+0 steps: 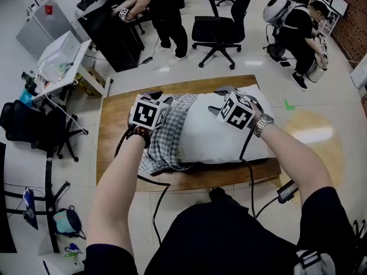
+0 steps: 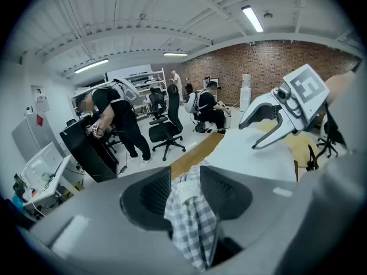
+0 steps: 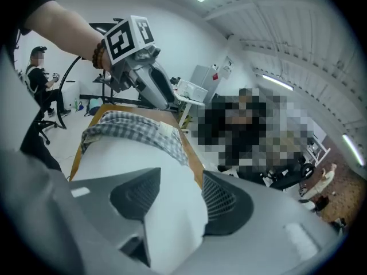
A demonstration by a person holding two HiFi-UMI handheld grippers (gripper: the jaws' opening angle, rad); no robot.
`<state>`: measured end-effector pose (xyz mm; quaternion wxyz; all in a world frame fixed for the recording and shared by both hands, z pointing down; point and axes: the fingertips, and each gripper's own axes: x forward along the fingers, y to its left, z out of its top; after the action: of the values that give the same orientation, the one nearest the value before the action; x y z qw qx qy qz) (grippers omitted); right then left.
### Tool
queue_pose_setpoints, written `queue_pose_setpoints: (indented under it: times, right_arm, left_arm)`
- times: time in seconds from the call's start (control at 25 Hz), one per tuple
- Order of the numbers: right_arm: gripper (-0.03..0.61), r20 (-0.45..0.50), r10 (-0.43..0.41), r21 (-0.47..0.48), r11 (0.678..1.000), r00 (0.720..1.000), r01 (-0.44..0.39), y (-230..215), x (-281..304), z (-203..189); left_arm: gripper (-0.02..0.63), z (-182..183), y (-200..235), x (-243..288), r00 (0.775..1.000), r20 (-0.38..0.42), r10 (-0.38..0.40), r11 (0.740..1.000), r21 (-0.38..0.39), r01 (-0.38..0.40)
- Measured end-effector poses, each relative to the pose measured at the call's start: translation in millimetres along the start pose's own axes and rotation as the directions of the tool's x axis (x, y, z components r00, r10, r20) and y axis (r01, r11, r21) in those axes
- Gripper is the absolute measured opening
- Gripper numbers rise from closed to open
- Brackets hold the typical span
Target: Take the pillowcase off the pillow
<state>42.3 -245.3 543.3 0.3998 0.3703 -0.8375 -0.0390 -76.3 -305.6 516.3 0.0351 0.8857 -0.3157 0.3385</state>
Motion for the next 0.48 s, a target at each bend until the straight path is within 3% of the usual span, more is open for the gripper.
queue_pose_setpoints:
  times: [0.28, 0.48]
  right_arm:
    - [0.241, -0.032, 0.111, 0.081, 0.991, 0.993, -0.108, -39, 39, -7]
    - [0.262, -0.068, 0.222, 0.154, 0.966, 0.973, -0.210, -61, 71, -13]
  left_arm:
    - [0.184, 27, 11, 51, 0.992, -0.067, -0.106, 0.993, 0.043, 0.109]
    - [0.206, 37, 22, 89, 0.972, -0.144, -0.186, 0.981, 0.027, 0.191]
